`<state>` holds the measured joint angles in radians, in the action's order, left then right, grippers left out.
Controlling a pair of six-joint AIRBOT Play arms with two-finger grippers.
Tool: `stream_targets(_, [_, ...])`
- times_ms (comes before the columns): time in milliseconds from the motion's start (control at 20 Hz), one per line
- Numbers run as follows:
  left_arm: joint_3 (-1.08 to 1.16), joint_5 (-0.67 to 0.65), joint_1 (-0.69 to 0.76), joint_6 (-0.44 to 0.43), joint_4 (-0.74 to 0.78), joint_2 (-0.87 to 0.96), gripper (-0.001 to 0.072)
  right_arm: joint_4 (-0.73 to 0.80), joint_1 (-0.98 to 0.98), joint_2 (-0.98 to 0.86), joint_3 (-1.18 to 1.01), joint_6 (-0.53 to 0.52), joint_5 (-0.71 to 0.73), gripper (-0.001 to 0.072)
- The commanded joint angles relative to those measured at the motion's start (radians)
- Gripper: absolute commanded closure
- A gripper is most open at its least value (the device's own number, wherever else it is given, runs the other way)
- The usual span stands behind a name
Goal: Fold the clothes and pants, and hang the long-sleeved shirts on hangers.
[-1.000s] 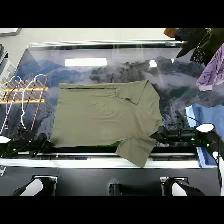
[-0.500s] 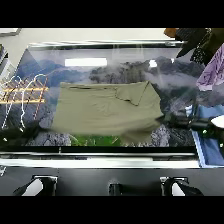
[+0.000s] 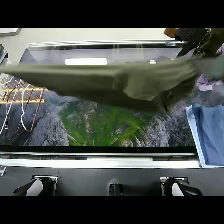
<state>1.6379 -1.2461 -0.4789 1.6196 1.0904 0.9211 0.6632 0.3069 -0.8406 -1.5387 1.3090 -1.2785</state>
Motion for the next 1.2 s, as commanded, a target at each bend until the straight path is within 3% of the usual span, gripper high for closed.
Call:
stream_targets(0, [0.309,-0.116,-0.023,0.181,0.303,-0.085,0.0693,0.118,-0.001,0.120,-0.292,0.161,0.011,0.0687])
stream_targets(200, [0.344,-0.126,-0.026,0.240,0.385,-0.193,0.0693,0.263,0.000,0.201,-0.415,0.357,0.113,0.0686])
stream_targets(300, [0.344,-0.137,-0.026,0.240,0.385,-0.200,0.0693,0.263,0.000,0.193,-0.423,0.388,0.121,0.0687])
stream_targets(450, [0.308,-0.137,-0.024,0.216,0.358,-0.159,0.0693,0.274,-0.001,0.117,-0.423,0.435,0.037,0.0686])
stream_targets(600, [0.221,-0.137,-0.024,0.107,0.190,-0.062,0.0693,0.257,-0.001,-0.042,-0.415,0.540,-0.128,0.0686])
stream_targets(700, [0.117,-0.135,-0.010,0.036,0.094,0.033,0.0693,0.249,-0.001,-0.172,-0.389,0.539,-0.245,0.0686])
stream_targets(850, [-0.054,-0.100,0.081,-0.050,0.100,0.217,0.0693,0.250,-0.001,-0.370,-0.297,0.530,-0.307,0.0686])
stream_targets(1050, [-0.146,0.096,0.188,-0.038,0.190,0.518,0.0693,0.258,-0.001,-0.598,-0.095,0.475,-0.119,0.0686])
stream_targets(1150, [-0.119,0.200,0.227,-0.021,0.190,0.655,0.0694,0.254,-0.023,-0.728,-0.066,0.393,0.008,0.0686])
